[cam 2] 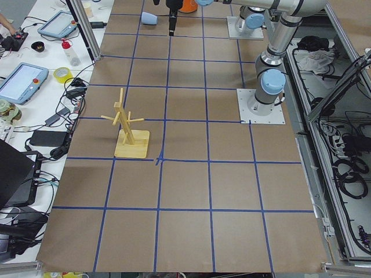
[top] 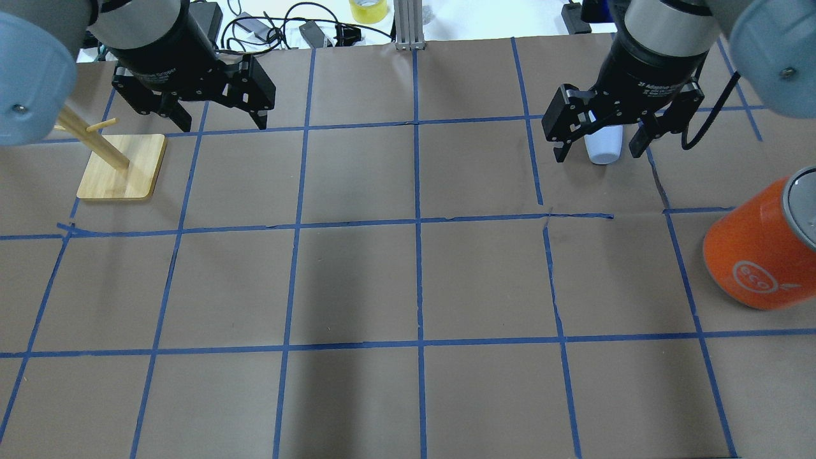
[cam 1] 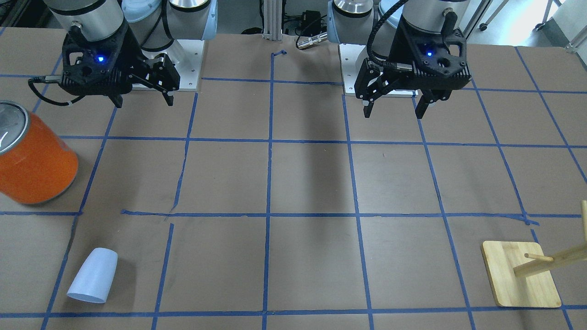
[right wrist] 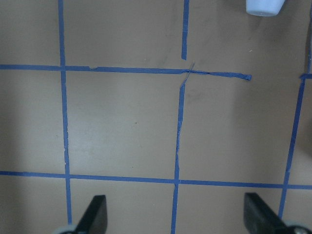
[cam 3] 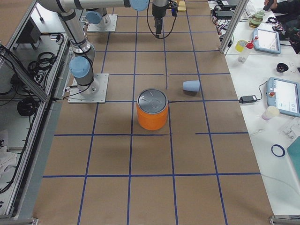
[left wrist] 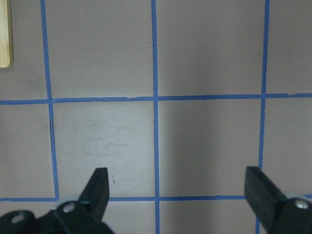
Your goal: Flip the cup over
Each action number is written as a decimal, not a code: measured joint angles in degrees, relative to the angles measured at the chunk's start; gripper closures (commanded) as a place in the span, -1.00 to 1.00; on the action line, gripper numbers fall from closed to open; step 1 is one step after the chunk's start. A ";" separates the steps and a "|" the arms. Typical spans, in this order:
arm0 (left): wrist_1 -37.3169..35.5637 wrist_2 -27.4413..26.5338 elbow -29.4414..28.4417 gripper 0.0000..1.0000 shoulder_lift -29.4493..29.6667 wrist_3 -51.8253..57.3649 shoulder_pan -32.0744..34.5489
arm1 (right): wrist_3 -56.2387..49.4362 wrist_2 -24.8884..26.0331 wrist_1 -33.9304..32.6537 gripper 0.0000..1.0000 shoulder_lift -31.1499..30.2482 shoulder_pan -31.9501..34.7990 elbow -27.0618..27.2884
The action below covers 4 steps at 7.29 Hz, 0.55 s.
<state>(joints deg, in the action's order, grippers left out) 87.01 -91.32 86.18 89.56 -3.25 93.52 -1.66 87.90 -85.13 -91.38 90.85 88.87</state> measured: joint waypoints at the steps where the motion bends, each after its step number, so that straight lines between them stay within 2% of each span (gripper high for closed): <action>1: 0.00 0.00 -0.01 -1.00 0.00 0.00 0.00 | 0.05 0.05 -0.05 -1.00 -0.01 0.00 0.01; 4: 0.00 -0.02 0.04 -1.00 0.00 0.00 0.00 | 0.33 0.08 -0.30 -1.00 0.03 -0.04 0.02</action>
<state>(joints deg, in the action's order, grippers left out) 87.01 -91.34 86.22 89.56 -3.25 93.51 -1.34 87.98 -85.43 -91.36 90.82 88.89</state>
